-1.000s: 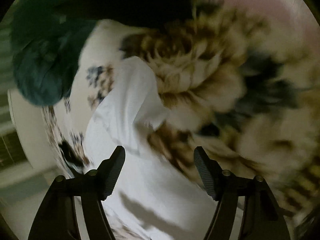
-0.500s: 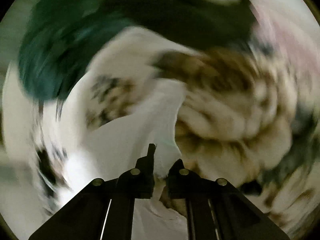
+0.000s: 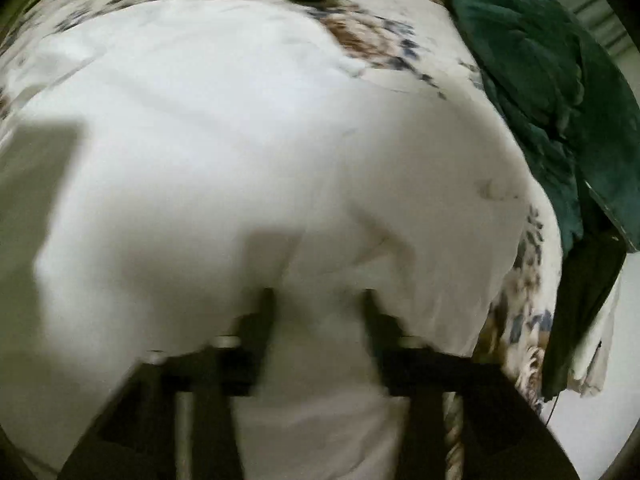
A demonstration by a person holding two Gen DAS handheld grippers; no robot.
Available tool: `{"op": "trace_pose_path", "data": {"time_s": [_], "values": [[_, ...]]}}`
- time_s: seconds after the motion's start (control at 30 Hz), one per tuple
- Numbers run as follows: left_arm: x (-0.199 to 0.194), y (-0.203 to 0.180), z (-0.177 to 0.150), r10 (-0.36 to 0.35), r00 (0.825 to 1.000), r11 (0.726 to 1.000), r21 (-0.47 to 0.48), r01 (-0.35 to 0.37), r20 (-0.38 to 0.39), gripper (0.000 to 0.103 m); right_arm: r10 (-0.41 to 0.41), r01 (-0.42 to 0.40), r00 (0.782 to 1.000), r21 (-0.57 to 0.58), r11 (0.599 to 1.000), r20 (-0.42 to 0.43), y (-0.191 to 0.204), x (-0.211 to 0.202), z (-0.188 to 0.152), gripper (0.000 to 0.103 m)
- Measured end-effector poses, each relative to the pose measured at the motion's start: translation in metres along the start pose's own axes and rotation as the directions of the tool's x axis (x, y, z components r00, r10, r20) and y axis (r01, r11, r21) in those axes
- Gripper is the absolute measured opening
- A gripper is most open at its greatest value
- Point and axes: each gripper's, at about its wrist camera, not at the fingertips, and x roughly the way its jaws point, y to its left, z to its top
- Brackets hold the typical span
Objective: Fold small clothes
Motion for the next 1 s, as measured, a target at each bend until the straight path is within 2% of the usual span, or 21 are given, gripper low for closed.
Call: {"op": "trace_pose_path", "data": {"time_s": [0.1, 0.2, 0.23, 0.3, 0.37, 0.4, 0.43, 0.47, 0.5, 0.53, 0.57, 0.6, 0.63, 0.67, 0.7, 0.73, 0.77, 0.83, 0.93, 1.0], "values": [[0.005, 0.021, 0.0, -0.003, 1.0, 0.999, -0.035, 0.003, -0.008, 0.103, 0.098, -0.092, 0.994, 0.149, 0.985, -0.038, -0.02, -0.011, -0.024, 0.056], [0.016, 0.044, 0.01, -0.104, 0.994, 0.986, -0.134, 0.099, -0.03, 0.103, 0.184, -0.152, 0.98, 0.329, 0.932, -0.069, -0.045, -0.009, -0.041, 0.057], [0.021, 0.053, 0.015, -0.159, 0.987, 0.97, -0.19, 0.151, -0.029, 0.103, 0.192, -0.151, 0.978, 0.372, 0.916, -0.077, -0.051, -0.008, -0.045, 0.057], [0.033, 0.071, 0.025, -0.279, 0.96, 0.917, -0.303, 0.258, -0.028, 0.103, 0.203, -0.141, 0.975, 0.457, 0.878, -0.09, -0.064, -0.004, -0.052, 0.057], [0.046, 0.086, 0.034, -0.387, 0.922, 0.841, -0.41, 0.352, -0.003, 0.103, 0.208, -0.127, 0.973, 0.515, 0.847, -0.101, -0.077, 0.003, -0.057, 0.057], [0.055, 0.093, 0.039, -0.439, 0.898, 0.793, -0.462, 0.397, 0.018, 0.103, 0.225, -0.132, 0.969, 0.561, 0.817, -0.099, -0.084, 0.005, -0.061, 0.057], [0.062, 0.097, 0.043, -0.469, 0.883, 0.76, -0.497, 0.419, 0.027, 0.103, 0.232, -0.132, 0.968, 0.583, 0.802, -0.1, -0.088, 0.007, -0.063, 0.057], [0.072, 0.1, 0.049, -0.512, 0.858, 0.714, -0.534, 0.453, 0.043, 0.103, 0.237, -0.127, 0.966, 0.61, 0.783, -0.104, -0.092, 0.009, -0.065, 0.057], [0.077, 0.101, 0.053, -0.536, 0.842, 0.686, -0.549, 0.477, 0.061, 0.103, 0.248, -0.128, 0.963, 0.638, 0.759, -0.102, -0.096, 0.011, -0.068, 0.057], [0.082, 0.101, 0.058, -0.542, 0.836, 0.672, -0.557, 0.488, 0.079, 0.1, 0.256, -0.128, 0.961, 0.658, 0.742, -0.101, -0.099, 0.013, -0.07, 0.057], [0.085, 0.1, 0.065, -0.537, 0.838, 0.67, -0.557, 0.491, 0.094, 0.098, 0.26, -0.128, 0.96, 0.67, 0.731, -0.101, -0.103, 0.014, -0.071, 0.057], [0.088, 0.101, 0.071, -0.532, 0.84, 0.67, -0.552, 0.497, 0.11, 0.091, 0.266, -0.128, 0.959, 0.687, 0.716, -0.099, -0.105, 0.014, -0.074, 0.057], [0.09, 0.1, 0.076, -0.525, 0.841, 0.673, -0.542, 0.503, 0.129, 0.072, 0.269, -0.129, 0.958, 0.695, 0.708, -0.096, -0.107, 0.013, -0.076, 0.057], [0.093, 0.099, 0.083, -0.513, 0.847, 0.684, -0.529, 0.502, 0.14, 0.059, 0.267, -0.127, 0.959, 0.699, 0.704, -0.095, -0.108, 0.012, -0.077, 0.057], [0.094, 0.097, 0.086, -0.513, 0.847, 0.687, -0.524, 0.503, 0.141, 0.029, 0.264, -0.123, 0.96, 0.701, 0.703, -0.095, -0.108, 0.011, -0.077, 0.057], [0.097, 0.097, 0.091, -0.522, 0.84, 0.68, -0.522, 0.515, 0.149, 0.006, 0.26, -0.121, 0.961, 0.704, 0.7, -0.093, -0.111, 0.01, -0.08, 0.057], [0.097, 0.098, 0.094, -0.522, 0.837, 0.674, -0.522, 0.522, 0.163, 0.004, 0.26, -0.123, 0.962, 0.705, 0.698, -0.089, -0.113, 0.009, -0.083, 0.057], [0.081, 0.091, 0.097, -0.493, 0.842, 0.688, -0.494, 0.532, 0.221, 0.004, 0.253, -0.118, 0.963, 0.703, 0.701, -0.091, -0.114, 0.008, -0.083, 0.057], [0.04, 0.07, 0.103, -0.434, 0.843, 0.774, -0.348, 0.529, 0.317, 0.003, 0.243, -0.108, 0.965, 0.704, 0.702, -0.095, -0.11, 0.002, -0.083, 0.057], [0.011, 0.04, 0.104, -0.434, 0.826, 0.835, -0.183, 0.518, 0.359, 0.003, 0.241, -0.102, 0.965, 0.71, 0.697, -0.098, -0.108, 0.003, -0.077, 0.057]]}}
